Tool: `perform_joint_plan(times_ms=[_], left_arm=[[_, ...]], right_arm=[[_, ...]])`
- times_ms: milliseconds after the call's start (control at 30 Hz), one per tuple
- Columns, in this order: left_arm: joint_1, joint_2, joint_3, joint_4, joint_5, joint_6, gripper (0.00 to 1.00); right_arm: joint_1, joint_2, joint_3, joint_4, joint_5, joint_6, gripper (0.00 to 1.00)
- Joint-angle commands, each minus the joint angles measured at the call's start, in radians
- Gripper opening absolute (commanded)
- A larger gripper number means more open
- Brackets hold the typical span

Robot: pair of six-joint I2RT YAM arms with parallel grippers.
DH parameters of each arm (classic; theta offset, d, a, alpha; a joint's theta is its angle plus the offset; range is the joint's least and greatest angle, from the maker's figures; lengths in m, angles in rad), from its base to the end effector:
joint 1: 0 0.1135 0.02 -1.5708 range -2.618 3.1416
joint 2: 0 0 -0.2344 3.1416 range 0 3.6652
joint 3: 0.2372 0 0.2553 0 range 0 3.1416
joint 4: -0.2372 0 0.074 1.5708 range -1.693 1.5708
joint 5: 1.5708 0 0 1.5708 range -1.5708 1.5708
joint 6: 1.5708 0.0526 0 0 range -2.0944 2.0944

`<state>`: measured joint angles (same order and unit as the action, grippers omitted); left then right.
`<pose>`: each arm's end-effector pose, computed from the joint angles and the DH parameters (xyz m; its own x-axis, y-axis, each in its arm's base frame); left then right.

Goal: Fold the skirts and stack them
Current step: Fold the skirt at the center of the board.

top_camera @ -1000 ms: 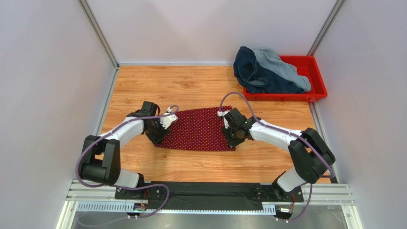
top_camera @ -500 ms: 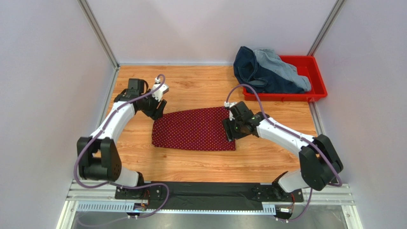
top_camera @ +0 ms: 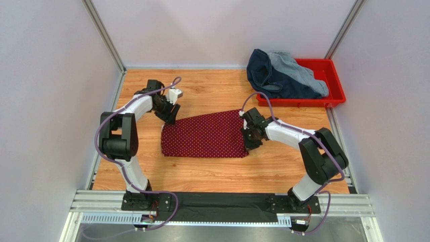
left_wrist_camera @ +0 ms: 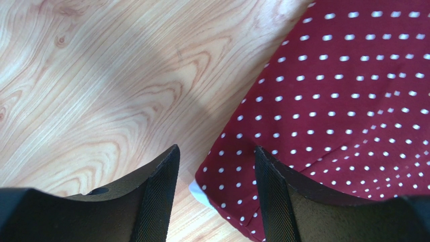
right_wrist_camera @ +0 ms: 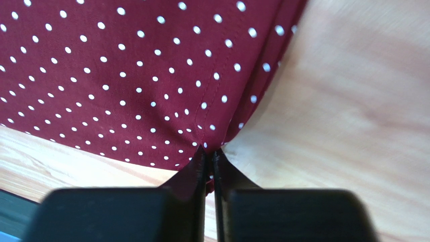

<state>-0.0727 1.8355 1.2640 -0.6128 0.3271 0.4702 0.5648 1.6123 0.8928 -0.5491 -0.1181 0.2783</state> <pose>0.3670 -0.0437 0.1413 -0.7376 0.4839 -0.4709 0.5876 0.8036 -0.0945 0.2446 0.1623 0.1088 -0.9296 -0.2660 -0.2553 -0.3180 0.9289 0.1899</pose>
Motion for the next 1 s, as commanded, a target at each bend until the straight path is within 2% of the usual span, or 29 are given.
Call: perform_joint_plan(times_ms=[0,100,200,233,333,367,467,500,567,633,733,800,867,900,933,967], left_arm=[[0.017,-0.07,-0.014,-0.004,0.044,0.002,0.63],[0.031,-0.136,-0.051,-0.016,0.059,0.016,0.64],[0.034,-0.202,-0.093,-0.047,0.056,0.054,0.65],[0.034,-0.235,-0.106,-0.053,0.047,0.061,0.65],[0.034,-0.298,-0.161,-0.071,0.035,0.096,0.65],[0.036,-0.314,-0.191,-0.073,0.032,0.117,0.65],[0.037,-0.354,-0.229,-0.071,0.021,0.14,0.66],[0.039,-0.358,-0.233,-0.073,0.017,0.14,0.66],[0.04,-0.355,-0.241,-0.074,0.02,0.142,0.65],[0.042,-0.341,-0.247,-0.067,0.032,0.15,0.65],[0.054,-0.325,-0.261,-0.047,0.062,0.179,0.64],[0.062,-0.332,-0.276,-0.024,0.084,0.232,0.64],[0.067,-0.346,-0.323,0.027,0.113,0.307,0.64],[0.067,-0.363,-0.346,0.05,0.142,0.346,0.64],[0.065,-0.366,-0.383,0.103,0.15,0.393,0.65],[0.067,-0.366,-0.396,0.129,0.153,0.4,0.65]], right_arm=[[-0.058,0.073,0.079,0.057,0.011,-0.056,0.0],[-0.112,0.13,0.152,0.06,0.04,-0.099,0.0],[-0.141,0.248,0.335,0.046,0.104,-0.178,0.0],[-0.141,0.312,0.457,0.032,0.118,-0.224,0.0],[-0.14,0.446,0.665,-0.024,0.181,-0.266,0.01],[-0.14,0.475,0.792,-0.037,0.202,-0.274,0.03],[-0.14,0.569,0.972,-0.058,0.234,-0.352,0.26],[-0.138,0.583,1.017,-0.081,0.253,-0.358,0.37],[-0.126,0.559,1.051,-0.141,0.294,-0.373,0.43],[-0.09,0.49,0.981,-0.083,0.287,-0.393,0.43],[0.002,0.269,0.696,0.079,0.238,-0.448,0.44],[0.065,0.105,0.453,0.238,0.093,-0.522,0.45],[0.174,0.026,0.312,0.351,0.008,-0.611,0.47],[0.211,-0.026,0.185,0.406,-0.008,-0.701,0.48],[0.26,-0.037,0.138,0.514,-0.043,-0.738,0.48],[0.277,-0.038,0.099,0.54,-0.066,-0.77,0.49]])
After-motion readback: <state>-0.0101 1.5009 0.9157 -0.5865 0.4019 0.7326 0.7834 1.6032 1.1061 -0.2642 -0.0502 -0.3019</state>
